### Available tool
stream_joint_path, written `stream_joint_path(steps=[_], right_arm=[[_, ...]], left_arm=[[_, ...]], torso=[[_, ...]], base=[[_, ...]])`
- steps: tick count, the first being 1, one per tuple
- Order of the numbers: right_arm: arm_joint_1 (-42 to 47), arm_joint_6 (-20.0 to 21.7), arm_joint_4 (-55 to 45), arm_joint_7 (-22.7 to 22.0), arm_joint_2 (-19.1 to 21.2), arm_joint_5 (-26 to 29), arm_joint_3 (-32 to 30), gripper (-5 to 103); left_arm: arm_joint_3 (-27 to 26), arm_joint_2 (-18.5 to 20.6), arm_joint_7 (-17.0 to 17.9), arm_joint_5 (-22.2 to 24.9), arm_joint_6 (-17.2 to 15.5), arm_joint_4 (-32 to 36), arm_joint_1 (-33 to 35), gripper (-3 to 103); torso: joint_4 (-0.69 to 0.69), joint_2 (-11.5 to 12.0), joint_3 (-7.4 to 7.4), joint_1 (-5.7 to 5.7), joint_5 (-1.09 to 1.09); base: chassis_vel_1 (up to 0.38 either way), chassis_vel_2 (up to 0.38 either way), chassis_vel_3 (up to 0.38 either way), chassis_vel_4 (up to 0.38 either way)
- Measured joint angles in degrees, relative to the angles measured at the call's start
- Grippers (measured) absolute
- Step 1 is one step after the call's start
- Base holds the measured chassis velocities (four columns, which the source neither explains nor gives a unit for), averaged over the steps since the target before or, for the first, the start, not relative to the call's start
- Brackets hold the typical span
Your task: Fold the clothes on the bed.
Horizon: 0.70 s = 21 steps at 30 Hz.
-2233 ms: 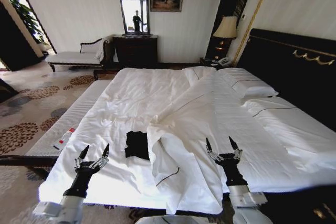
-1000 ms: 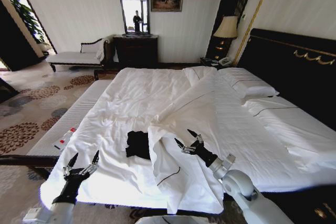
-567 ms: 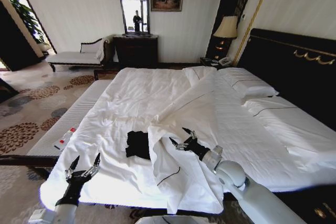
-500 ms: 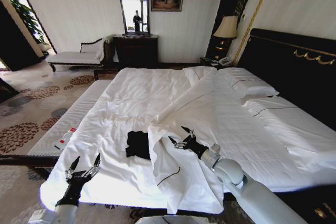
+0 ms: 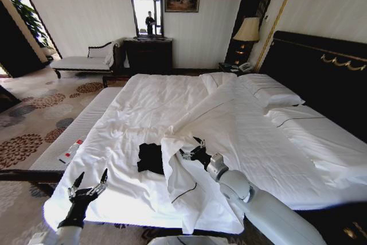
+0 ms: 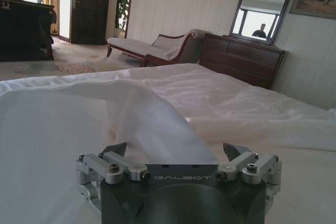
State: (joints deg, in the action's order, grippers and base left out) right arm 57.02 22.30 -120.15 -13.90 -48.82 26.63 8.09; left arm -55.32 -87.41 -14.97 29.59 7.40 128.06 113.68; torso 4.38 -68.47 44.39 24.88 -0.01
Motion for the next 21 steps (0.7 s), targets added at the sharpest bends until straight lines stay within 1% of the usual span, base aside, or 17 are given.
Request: stream_joint_path(steps=[2, 3, 4, 8, 9, 10, 11, 12, 13, 16, 17, 19, 20, 21], right_arm=[[-2.4, 4.6, -0.7, -3.7, 0.0, 1.9, 2.6, 100], [-2.4, 4.6, -0.7, -3.7, 0.0, 1.9, 2.6, 100], [-3.2, 6.0, -0.9, -4.7, -0.1, 2.7, 3.2, 100], [-7.5, 13.8, -2.5, -9.0, -1.4, 8.5, 5.6, 100], [-7.5, 13.8, -2.5, -9.0, -1.4, 8.5, 5.6, 100], [-8.5, 15.6, -2.7, -10.0, -1.9, 10.5, 6.0, 100], [-9.0, 16.4, -2.8, -10.5, -2.1, 11.4, 6.2, 100], [-10.5, 18.8, -2.7, -12.2, -2.9, 13.6, 7.0, 100], [-11.3, 19.8, -2.3, -12.9, -3.4, 14.4, 7.4, 100], [-12.3, 20.4, -1.3, -13.8, -4.2, 15.5, 8.0, 100], [-12.6, 20.5, -0.8, -14.0, -4.5, 15.7, 8.3, 102], [-13.1, 20.4, 0.8, -14.1, -5.3, 15.8, 8.6, 94], [-13.1, 20.4, 0.8, -14.1, -5.3, 15.8, 8.6, 94], [-13.2, 20.3, 1.3, -14.1, -5.5, 15.8, 8.7, 89]], left_arm=[[0.0, 0.1, 0.3, 0.0, 0.0, -0.3, -0.2, 100], [0.0, 0.1, 0.3, 0.0, 0.0, -0.3, -0.2, 100], [0.0, 0.1, 0.3, 0.0, 0.0, -0.4, -0.2, 100], [0.0, 0.4, 0.6, 0.1, 0.0, -1.4, -0.7, 100], [0.0, 0.4, 0.6, 0.1, 0.0, -1.4, -0.7, 100], [0.0, 0.4, 0.6, 0.2, 0.0, -1.7, -0.8, 100], [0.0, 0.5, 0.7, 0.2, 0.0, -1.8, -0.9, 100], [0.0, 0.5, 0.7, 0.3, 0.0, -2.2, -1.1, 100], [0.0, 0.5, 0.8, 0.4, 0.0, -2.4, -1.2, 100], [0.0, 0.6, 0.8, 0.5, 0.0, -2.8, -1.3, 100], [0.0, 0.6, 0.8, 0.5, 0.1, -3.0, -1.4, 100], [-0.1, 0.6, 0.8, 0.6, 0.2, -3.5, -1.4, 100], [-0.1, 0.6, 0.8, 0.6, 0.2, -3.5, -1.4, 100], [-0.2, 0.7, 0.8, 0.6, 0.2, -3.6, -1.4, 100]], torso=[[0.00, 0.0, 0.00, 0.00, 0.00], [0.00, 0.0, 0.00, 0.00, 0.00], [0.00, 0.0, 0.00, 0.00, 0.00], [0.00, 0.0, 0.00, 0.00, 0.00], [0.00, 0.0, 0.00, 0.00, 0.00], [0.00, 0.0, 0.00, 0.00, 0.00], [0.00, 0.0, 0.00, 0.00, -0.01], [0.00, 0.0, 0.00, 0.00, 0.00], [-0.01, 0.0, 0.00, 0.00, 0.00], [-0.01, 0.0, 0.00, 0.00, -0.01], [-0.01, 0.0, 0.00, 0.00, 0.00], [0.00, 0.0, 0.00, 0.00, 0.00], [0.00, 0.0, 0.00, 0.00, 0.00], [0.00, 0.0, 0.00, 0.00, 0.01]], base=[[0.000, 0.000, 0.000, 0.000], [0.000, 0.000, 0.000, 0.000], [0.000, 0.000, 0.000, 0.000], [0.000, 0.000, 0.000, 0.000], [0.000, 0.000, 0.000, 0.000], [0.000, 0.000, 0.000, 0.000], [0.000, 0.000, 0.000, 0.000], [0.000, 0.000, 0.000, 0.000], [0.000, 0.000, 0.000, 0.000], [0.000, 0.000, 0.000, 0.000], [0.000, 0.000, 0.000, 0.000], [0.000, 0.000, 0.000, 0.000], [0.000, 0.000, 0.000, 0.000], [0.000, 0.000, 0.000, 0.000]])
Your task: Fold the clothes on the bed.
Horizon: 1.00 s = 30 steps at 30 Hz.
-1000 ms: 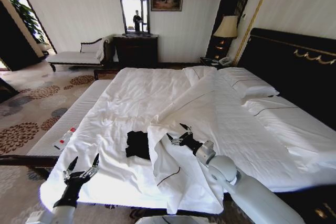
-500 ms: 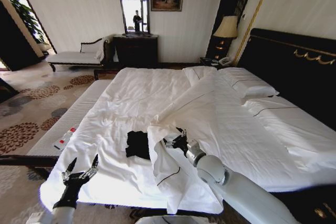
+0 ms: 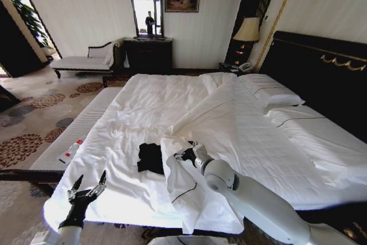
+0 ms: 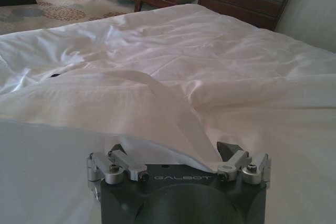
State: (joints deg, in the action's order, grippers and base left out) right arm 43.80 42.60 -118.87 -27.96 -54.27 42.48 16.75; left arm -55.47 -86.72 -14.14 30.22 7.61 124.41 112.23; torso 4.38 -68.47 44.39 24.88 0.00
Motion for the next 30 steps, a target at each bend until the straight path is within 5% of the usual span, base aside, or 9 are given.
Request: stream_joint_path(steps=[12, 13, 15, 20, 24, 30], right_arm=[[-0.3, -3.6, 2.6, 1.3, -1.4, -0.6, 0.0, 50], [0.2, -4.6, 2.8, 1.9, -1.4, -1.2, -0.1, 39], [0.6, -5.5, 3.0, 2.6, -1.4, -1.8, -0.3, 39], [2.8, -9.6, 3.5, 5.5, -1.4, -3.2, -1.7, 18], [6.6, -16.1, 2.8, 10.6, -1.3, -3.7, -6.4, 2], [13.4, -21.3, -1.2, 16.6, -0.3, -2.1, -17.0, 1]], left_arm=[[-0.1, 0.2, 0.2, 0.3, 0.0, -0.7, -0.5, 100], [-0.1, 0.2, 0.2, 0.3, 0.0, -0.8, -0.5, 100], [-0.1, 0.2, 0.2, 0.3, 0.0, -0.8, -0.5, 100], [-0.1, 0.3, 0.3, 0.4, -0.1, -0.8, -0.5, 100], [0.0, 0.3, 0.3, 0.4, -0.1, -0.9, -0.6, 100], [0.0, 0.3, 0.4, 0.6, -0.1, -0.7, -0.6, 100]], torso=[[0.00, 0.0, 0.00, 0.00, 0.00], [0.00, 0.0, 0.00, 0.00, 0.00], [0.00, 0.0, 0.00, 0.00, 0.00], [0.00, 0.0, 0.00, 0.00, 0.00], [-0.01, 0.0, 0.00, 0.00, 0.01], [0.01, 0.0, -0.01, 0.00, 0.01]], base=[[0.000, 0.000, 0.000, 0.000], [0.000, 0.000, 0.000, 0.000], [0.000, 0.000, 0.000, 0.000], [0.000, 0.000, 0.000, 0.000], [0.000, 0.000, 0.000, 0.000], [0.000, 0.000, 0.000, 0.000]])
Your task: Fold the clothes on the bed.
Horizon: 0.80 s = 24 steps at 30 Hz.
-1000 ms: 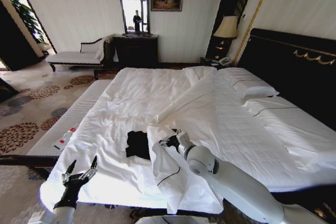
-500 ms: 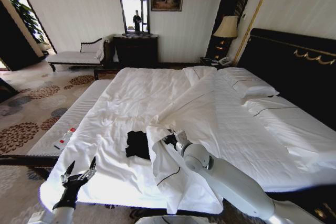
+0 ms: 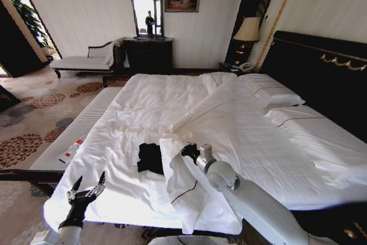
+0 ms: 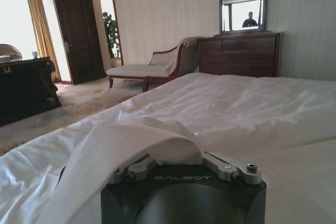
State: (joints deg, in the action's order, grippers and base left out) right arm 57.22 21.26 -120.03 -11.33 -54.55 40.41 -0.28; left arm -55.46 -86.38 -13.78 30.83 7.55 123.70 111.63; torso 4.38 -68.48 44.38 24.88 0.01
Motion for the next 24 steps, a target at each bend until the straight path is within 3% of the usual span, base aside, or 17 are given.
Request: stream_joint_path(steps=[3, 9, 10, 12, 14, 16, 22, 24], right_arm=[[7.4, -3.8, -4.0, 1.7, 0.6, 1.1, -8.9, 1], [15.9, -4.5, -8.9, -0.9, -2.2, 6.5, -20.7, 1], [15.9, -4.5, -8.9, -0.9, -2.2, 6.5, -20.7, 1], [18.1, -4.3, -10.6, -3.3, -5.3, 11.1, -28.0, 1], [18.6, -4.3, -10.8, -3.9, -6.1, 12.3, -30.1, 1], [19.7, -4.2, -10.9, -5.7, -7.3, 15.6, -36.2, 1], [22.3, -5.4, -9.0, -8.6, -7.0, 21.4, -51.1, 1], [22.6, -5.8, -8.8, -8.7, -7.1, 21.5, -52.4, 1]], left_arm=[[0.0, 0.1, 0.0, 0.2, 0.1, 0.2, 0.0, 100], [0.2, 0.2, 0.0, 0.2, 0.1, 0.8, 0.1, 100], [0.2, 0.2, 0.0, 0.2, 0.1, 0.8, 0.1, 100], [0.2, 0.3, 0.1, 0.4, 0.1, 1.3, 0.2, 100], [0.1, 0.3, 0.1, 0.4, 0.1, 1.4, 0.2, 100], [0.1, 0.4, 0.1, 0.7, 0.1, 1.9, 0.5, 100], [-0.2, 0.9, 0.2, 1.3, 0.1, 2.5, 0.7, 100], [-0.2, 0.9, 0.2, 1.3, 0.1, 2.5, 0.7, 100]], torso=[[-0.01, 0.0, 0.00, -0.01, 0.01], [0.00, 0.0, 0.00, -0.01, -0.01], [0.00, 0.0, 0.00, -0.01, -0.01], [-0.02, 0.0, 0.00, -0.01, 0.00], [-0.02, 0.0, 0.00, -0.01, -0.01], [-0.02, 0.0, 0.00, 0.00, 0.00], [0.00, 0.0, 0.00, -0.01, 0.00], [0.00, 0.0, 0.00, -0.01, 0.00]], base=[[0.000, 0.000, 0.000, 0.000], [0.000, 0.000, 0.000, 0.000], [0.000, 0.000, 0.000, 0.000], [0.000, 0.000, 0.000, 0.000], [0.000, 0.000, 0.000, 0.000], [0.000, 0.000, 0.000, 0.000], [0.000, 0.000, 0.000, 0.000], [0.000, 0.000, 0.000, 0.000]])
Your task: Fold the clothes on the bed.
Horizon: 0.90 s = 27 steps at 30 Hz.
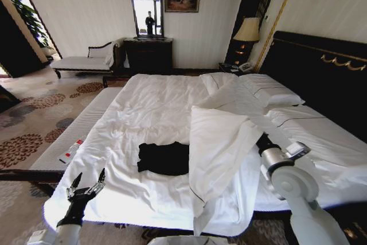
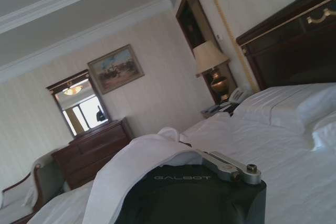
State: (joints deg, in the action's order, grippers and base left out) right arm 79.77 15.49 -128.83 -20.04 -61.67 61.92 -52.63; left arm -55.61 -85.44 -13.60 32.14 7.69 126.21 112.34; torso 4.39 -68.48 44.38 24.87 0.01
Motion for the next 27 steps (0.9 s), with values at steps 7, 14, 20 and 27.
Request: stream_joint_path(steps=[7, 14, 20, 27], right_arm=[[3.8, -4.7, 4.1, -6.6, -4.5, 5.2, -11.4, 1], [5.7, -12.0, 13.3, -14.0, -5.3, 6.8, -17.5, 1], [7.6, -22.5, 24.9, -16.6, -4.9, 6.3, -21.8, 1], [9.1, -26.3, 32.2, -17.0, -6.7, 2.0, -22.1, 1]], left_arm=[[0.1, 0.9, 0.2, 0.6, 0.0, 0.0, -0.3, 100], [0.6, 1.7, 0.3, 1.2, -0.1, -0.6, -0.9, 100], [2.2, 2.4, 0.3, 1.2, -0.1, -3.0, -2.3, 100], [3.2, 3.5, 0.3, 1.8, -0.1, -5.0, -3.9, 100]], torso=[[0.00, 0.0, 0.00, 0.00, 0.00], [-0.02, 0.0, 0.00, 0.00, 0.00], [0.00, 0.0, 0.00, 0.00, 0.01], [-0.04, 0.0, 0.00, 0.00, 0.01]], base=[[0.000, 0.000, 0.000, 0.000], [0.000, 0.000, 0.000, 0.000], [0.000, 0.000, 0.000, 0.000], [0.000, 0.000, 0.000, 0.000]])
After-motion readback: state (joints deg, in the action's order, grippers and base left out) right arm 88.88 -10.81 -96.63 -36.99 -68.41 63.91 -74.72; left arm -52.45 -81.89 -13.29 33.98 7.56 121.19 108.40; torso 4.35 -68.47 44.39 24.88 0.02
